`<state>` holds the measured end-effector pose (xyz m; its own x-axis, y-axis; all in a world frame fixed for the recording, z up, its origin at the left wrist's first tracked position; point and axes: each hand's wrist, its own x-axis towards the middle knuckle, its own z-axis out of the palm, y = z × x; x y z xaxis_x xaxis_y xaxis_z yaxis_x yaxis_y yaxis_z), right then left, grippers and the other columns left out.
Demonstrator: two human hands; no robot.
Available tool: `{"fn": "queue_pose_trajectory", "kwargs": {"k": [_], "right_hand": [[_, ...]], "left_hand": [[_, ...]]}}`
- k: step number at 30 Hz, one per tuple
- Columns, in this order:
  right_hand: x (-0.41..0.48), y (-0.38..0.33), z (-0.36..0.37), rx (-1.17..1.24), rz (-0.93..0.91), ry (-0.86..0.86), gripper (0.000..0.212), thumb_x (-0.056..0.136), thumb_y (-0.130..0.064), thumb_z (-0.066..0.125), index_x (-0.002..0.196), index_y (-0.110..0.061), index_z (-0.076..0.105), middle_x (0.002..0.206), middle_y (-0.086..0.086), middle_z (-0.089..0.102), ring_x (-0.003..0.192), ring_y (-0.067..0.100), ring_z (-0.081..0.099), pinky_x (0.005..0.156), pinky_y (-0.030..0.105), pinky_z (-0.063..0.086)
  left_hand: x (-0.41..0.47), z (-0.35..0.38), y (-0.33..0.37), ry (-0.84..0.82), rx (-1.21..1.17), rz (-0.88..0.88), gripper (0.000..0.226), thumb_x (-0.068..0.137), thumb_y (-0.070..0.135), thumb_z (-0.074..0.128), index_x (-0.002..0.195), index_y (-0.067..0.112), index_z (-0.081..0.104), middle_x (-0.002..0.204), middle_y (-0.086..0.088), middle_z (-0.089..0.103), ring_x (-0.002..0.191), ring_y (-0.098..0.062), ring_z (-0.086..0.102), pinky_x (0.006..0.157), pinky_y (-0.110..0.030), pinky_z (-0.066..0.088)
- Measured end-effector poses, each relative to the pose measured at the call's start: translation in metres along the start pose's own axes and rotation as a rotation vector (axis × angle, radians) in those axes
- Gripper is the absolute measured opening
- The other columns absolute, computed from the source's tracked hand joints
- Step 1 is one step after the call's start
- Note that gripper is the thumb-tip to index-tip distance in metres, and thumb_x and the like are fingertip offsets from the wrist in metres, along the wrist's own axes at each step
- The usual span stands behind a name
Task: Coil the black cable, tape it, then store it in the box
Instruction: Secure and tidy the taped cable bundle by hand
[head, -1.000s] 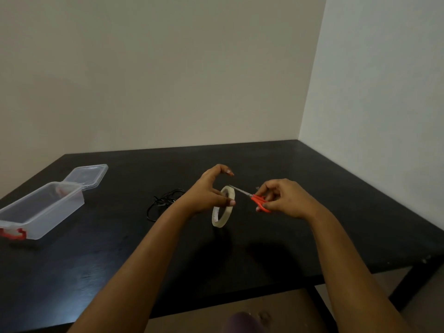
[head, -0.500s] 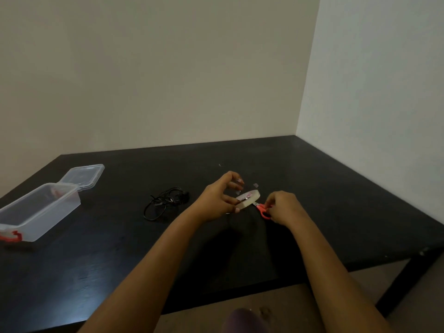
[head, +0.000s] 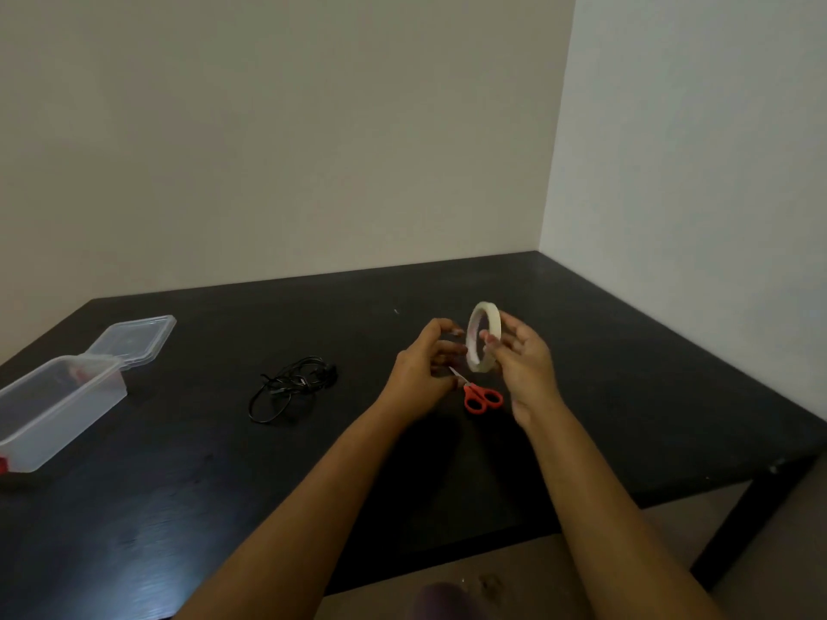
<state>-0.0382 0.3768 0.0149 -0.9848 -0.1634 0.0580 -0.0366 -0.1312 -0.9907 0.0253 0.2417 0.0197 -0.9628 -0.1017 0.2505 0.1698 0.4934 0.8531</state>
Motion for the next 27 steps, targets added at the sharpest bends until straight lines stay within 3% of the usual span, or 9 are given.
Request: {"fn": "queue_pose_trajectory", "kwargs": {"k": [2, 5, 8, 11, 17, 20, 24, 27], "right_hand": [[0.006, 0.002, -0.006, -0.237, -0.220, 0.052, 0.042, 0.091, -0.009, 0.059, 0.130, -0.026, 0.055, 0.124, -0.002, 0.061, 0.111, 0.010, 0.058, 0.087, 0.023, 0.049], [0.019, 0.010, -0.016, -0.712, -0.416, 0.089, 0.046, 0.089, -0.005, 0.060, 0.130, -0.026, 0.056, 0.129, 0.005, 0.060, 0.120, 0.021, 0.054, 0.100, 0.036, 0.047], [0.029, 0.019, -0.021, -1.062, -0.446, 0.053, 0.045, 0.092, -0.007, 0.056, 0.130, -0.029, 0.057, 0.129, 0.006, 0.061, 0.120, 0.025, 0.054, 0.101, 0.037, 0.043], [0.034, 0.028, -0.017, -1.214, -0.378, -0.025, 0.045, 0.093, -0.007, 0.050, 0.131, -0.031, 0.056, 0.133, 0.004, 0.058, 0.122, 0.025, 0.053, 0.101, 0.037, 0.043], [0.032, 0.020, 0.007, -1.241, -0.249, -0.019, 0.049, 0.087, 0.003, 0.050, 0.126, -0.025, 0.061, 0.127, 0.006, 0.060, 0.115, 0.025, 0.056, 0.094, 0.038, 0.048], [0.022, 0.010, 0.039, -1.208, -0.384, -0.023, 0.041, 0.087, 0.000, 0.054, 0.121, -0.022, 0.064, 0.123, 0.007, 0.060, 0.116, 0.026, 0.051, 0.090, 0.037, 0.046], [-0.006, 0.005, 0.114, -0.879, -0.532, -0.340, 0.029, 0.088, -0.009, 0.059, 0.112, -0.022, 0.068, 0.115, 0.004, 0.064, 0.107, 0.019, 0.059, 0.094, 0.030, 0.046], [-0.027, 0.011, 0.164, -0.775, -0.538, -0.468, 0.028, 0.085, -0.030, 0.067, 0.113, -0.026, 0.066, 0.106, -0.002, 0.065, 0.101, 0.015, 0.061, 0.089, 0.032, 0.051]], "left_hand": [[0.002, 0.000, -0.002, 0.017, 0.007, -0.004, 0.055, 0.081, 0.000, 0.065, 0.120, 0.032, 0.042, 0.113, 0.009, 0.058, 0.103, -0.003, 0.057, 0.069, -0.010, 0.050], [0.000, -0.004, -0.008, 0.060, 0.016, -0.046, 0.052, 0.082, 0.003, 0.064, 0.121, 0.031, 0.044, 0.119, 0.011, 0.054, 0.109, -0.006, 0.054, 0.076, -0.017, 0.047], [-0.008, -0.016, -0.017, 0.123, 0.086, -0.087, 0.052, 0.083, 0.005, 0.064, 0.121, 0.034, 0.043, 0.125, 0.010, 0.051, 0.112, -0.007, 0.051, 0.086, -0.024, 0.044], [-0.024, -0.043, -0.026, 0.245, 0.143, -0.105, 0.053, 0.083, 0.005, 0.064, 0.121, 0.036, 0.042, 0.122, 0.009, 0.051, 0.107, -0.009, 0.052, 0.088, -0.027, 0.045], [-0.066, -0.124, -0.057, 0.585, 0.171, -0.184, 0.052, 0.085, -0.005, 0.055, 0.122, 0.029, 0.045, 0.104, 0.001, 0.062, 0.091, -0.014, 0.059, 0.078, -0.028, 0.046], [-0.084, -0.154, -0.074, 0.654, 0.139, -0.308, 0.055, 0.085, -0.008, 0.050, 0.125, 0.030, 0.042, 0.101, -0.001, 0.063, 0.094, -0.015, 0.057, 0.076, -0.025, 0.041], [-0.096, -0.168, -0.091, 0.641, 0.110, -0.453, 0.058, 0.085, -0.003, 0.053, 0.129, 0.032, 0.037, 0.103, -0.003, 0.063, 0.097, -0.019, 0.057, 0.079, -0.030, 0.043], [-0.095, -0.166, -0.097, 0.590, 0.120, -0.512, 0.064, 0.082, 0.006, 0.064, 0.132, 0.033, 0.033, 0.105, -0.002, 0.062, 0.096, -0.020, 0.057, 0.081, -0.032, 0.046]]}}
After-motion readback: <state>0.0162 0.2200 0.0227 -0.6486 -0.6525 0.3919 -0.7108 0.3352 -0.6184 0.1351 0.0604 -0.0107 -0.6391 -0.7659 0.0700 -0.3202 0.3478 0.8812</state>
